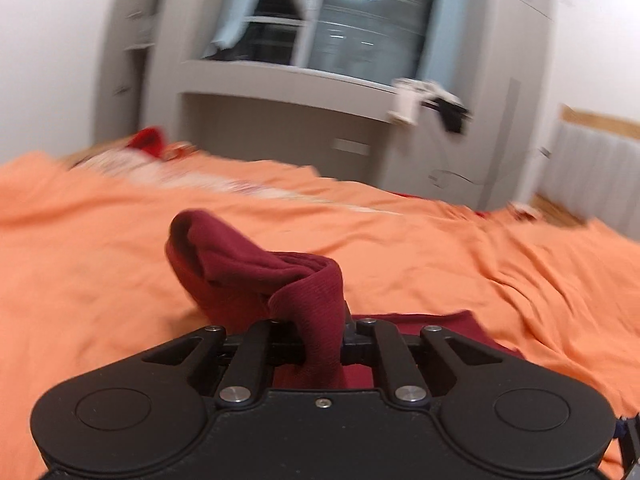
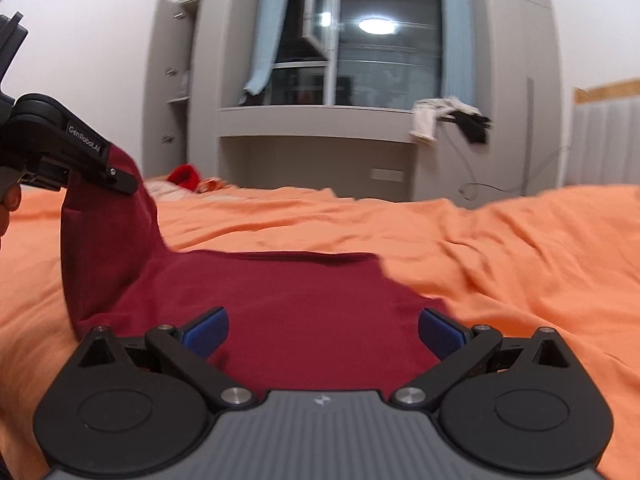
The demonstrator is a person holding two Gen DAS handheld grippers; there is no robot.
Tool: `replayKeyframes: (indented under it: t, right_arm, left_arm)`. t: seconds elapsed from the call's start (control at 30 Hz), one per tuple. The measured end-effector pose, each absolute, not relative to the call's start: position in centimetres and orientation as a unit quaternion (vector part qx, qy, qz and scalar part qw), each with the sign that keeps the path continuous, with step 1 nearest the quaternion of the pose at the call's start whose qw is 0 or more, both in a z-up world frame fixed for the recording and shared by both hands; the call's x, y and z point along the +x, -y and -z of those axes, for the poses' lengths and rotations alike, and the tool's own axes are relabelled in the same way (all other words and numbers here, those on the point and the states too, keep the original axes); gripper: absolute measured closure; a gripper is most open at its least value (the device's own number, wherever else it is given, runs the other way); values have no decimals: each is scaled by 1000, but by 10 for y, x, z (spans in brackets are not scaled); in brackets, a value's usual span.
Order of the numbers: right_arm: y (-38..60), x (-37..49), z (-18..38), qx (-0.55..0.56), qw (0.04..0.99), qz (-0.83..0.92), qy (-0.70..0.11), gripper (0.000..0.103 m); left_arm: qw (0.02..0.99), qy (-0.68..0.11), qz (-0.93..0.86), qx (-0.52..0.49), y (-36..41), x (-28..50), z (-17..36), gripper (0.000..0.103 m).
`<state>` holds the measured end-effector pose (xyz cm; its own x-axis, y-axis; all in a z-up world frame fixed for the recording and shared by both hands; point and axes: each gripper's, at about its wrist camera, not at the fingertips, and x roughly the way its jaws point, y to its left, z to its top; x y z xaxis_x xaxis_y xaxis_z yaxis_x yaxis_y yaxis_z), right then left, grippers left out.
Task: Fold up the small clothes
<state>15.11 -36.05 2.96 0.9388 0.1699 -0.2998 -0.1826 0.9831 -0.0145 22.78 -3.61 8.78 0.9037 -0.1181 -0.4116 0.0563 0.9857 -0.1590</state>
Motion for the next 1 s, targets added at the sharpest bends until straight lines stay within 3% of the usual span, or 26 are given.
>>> replayKeyframes:
  t: [0.2,0.5,0.57,0.63,0.7,0.83,1.0]
  right_arm:
    - [423,147,-37,11,990,-24,-138,0]
    - [517,161,-56,114,978,48,-167,0]
    - [525,163,-56,122,976,50,-172,0]
    - [528,166,-54,132,974,45,-179,0]
    - [530,171,-50,147,970,32,-192,0]
    - [523,179,-46,175,963,5,-207,0]
    - [515,188,-45,208,955,-33,-207,0]
  left_arm:
    - [968,-208,140,15,118,227,-99,91]
    - [925,-270,237,124,196,205,-49,87]
    - [923,-265,241,139,201,200,-41,79]
    - [921,-263,249,143,201,195,-38,59]
    - [916,-265,269,137,199,191,-38,45]
    - [911,-263,298,107,182,175,-43,23]
    - [915,-255,310,46,153,162,-57,9]
